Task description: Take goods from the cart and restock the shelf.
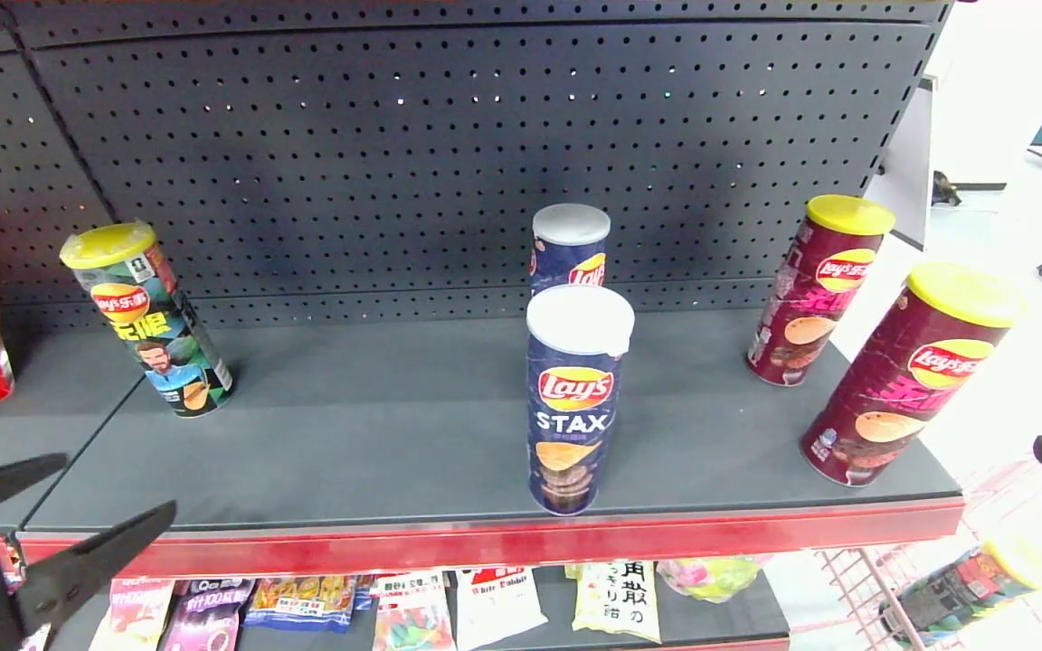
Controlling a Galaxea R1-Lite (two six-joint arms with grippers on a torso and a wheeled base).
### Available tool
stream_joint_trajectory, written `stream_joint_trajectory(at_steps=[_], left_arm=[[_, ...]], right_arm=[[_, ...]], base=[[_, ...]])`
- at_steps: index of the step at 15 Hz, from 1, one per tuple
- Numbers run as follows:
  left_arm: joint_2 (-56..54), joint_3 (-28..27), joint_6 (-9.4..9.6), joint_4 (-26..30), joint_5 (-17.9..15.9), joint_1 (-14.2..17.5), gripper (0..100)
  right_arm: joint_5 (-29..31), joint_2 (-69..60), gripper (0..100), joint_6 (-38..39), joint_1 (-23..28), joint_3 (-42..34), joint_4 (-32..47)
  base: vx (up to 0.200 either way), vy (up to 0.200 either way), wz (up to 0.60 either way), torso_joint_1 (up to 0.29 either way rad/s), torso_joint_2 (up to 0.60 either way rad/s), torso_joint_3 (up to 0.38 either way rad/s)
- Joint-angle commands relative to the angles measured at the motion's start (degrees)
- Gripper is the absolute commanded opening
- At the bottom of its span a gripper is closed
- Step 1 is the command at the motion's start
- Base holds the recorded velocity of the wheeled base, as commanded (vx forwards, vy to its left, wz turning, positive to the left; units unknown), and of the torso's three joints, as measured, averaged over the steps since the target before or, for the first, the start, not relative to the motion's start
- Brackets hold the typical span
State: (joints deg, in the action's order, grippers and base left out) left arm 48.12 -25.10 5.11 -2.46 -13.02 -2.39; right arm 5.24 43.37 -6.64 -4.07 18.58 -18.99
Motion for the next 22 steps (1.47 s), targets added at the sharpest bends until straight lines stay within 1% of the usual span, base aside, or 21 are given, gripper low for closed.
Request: stream_joint_trajectory(at_steps=[1, 2, 3, 4, 5, 7, 10, 12, 15, 18, 21, 22], left_arm=[[-17.71, 2.69, -1.42, 12.04, 7.22, 2.83, 100], [-18.85, 1.55, 0.69, 15.65, 7.04, 2.48, 100], [-19.38, 1.11, 0.96, 16.26, 6.69, 2.39, 100], [-19.11, 1.19, 1.75, 16.26, 6.60, 2.30, 100], [-18.94, 0.75, 2.98, 15.82, 6.87, 2.30, 100], [-18.94, -0.12, 3.15, 15.65, 6.87, 2.48, 100], [-18.76, -0.04, 3.24, 14.68, 6.96, 2.48, 100], [-19.02, -0.04, 3.24, 14.77, 7.92, 2.57, 100], [-18.94, 0.14, 3.24, 14.77, 8.01, 2.48, 100], [-19.20, 0.14, 3.33, 14.68, 7.75, 2.30, 100], [-19.38, -0.04, 3.68, 14.68, 7.75, 2.30, 100], [-20.08, 0.23, 3.68, 14.68, 7.57, 2.30, 100]], right_arm=[[-0.06, 0.13, 100, -0.74, 1.08, -0.91, 1.06], [-0.85, -0.31, 100, -0.83, 1.35, -1.00, 1.94], [-1.55, -0.57, 100, -0.74, 1.26, -1.00, 2.12], [-2.08, -0.57, 100, -0.56, 1.52, -1.18, 2.38], [-1.99, -0.84, 100, -0.65, 3.10, -2.67, 2.56], [-2.25, -0.66, 100, -0.56, 4.25, -3.29, 3.35], [-2.17, -0.13, 100, -0.48, 4.25, -3.29, 3.35], [-1.81, -0.48, 100, -0.65, 4.42, -3.29, 3.35], [-1.81, -0.75, 100, -0.83, 5.92, -3.29, 4.05], [-1.81, -1.01, 100, -1.00, 6.01, -3.29, 4.05], [-1.90, -1.63, 100, -1.71, 5.92, -3.37, 4.14], [-1.90, -1.71, 100, -1.71, 5.92, -3.46, 4.23]], base=[[0.000, 0.000, 0.00, 0.000, 0.00, 0.000], [0.000, 0.000, 0.00, 0.000, 0.00, 0.000], [0.000, 0.000, 0.00, 0.000, 0.00, 0.000], [0.000, 0.000, 0.00, 0.000, 0.00, 0.000], [0.000, 0.000, 0.00, 0.000, 0.00, 0.000], [0.000, 0.000, 0.00, 0.000, 0.00, 0.000], [0.000, 0.000, 0.00, 0.000, 0.00, 0.000], [0.000, 0.000, 0.00, 0.000, 0.00, 0.000], [-0.200, 0.000, 0.00, 0.005, 0.00, 0.002], [-0.200, 0.000, 0.00, 0.004, 0.00, 0.002], [0.000, 0.000, 0.00, 0.000, 0.00, 0.000], [0.000, 0.000, -0.60, 0.007, 0.00, 0.002]])
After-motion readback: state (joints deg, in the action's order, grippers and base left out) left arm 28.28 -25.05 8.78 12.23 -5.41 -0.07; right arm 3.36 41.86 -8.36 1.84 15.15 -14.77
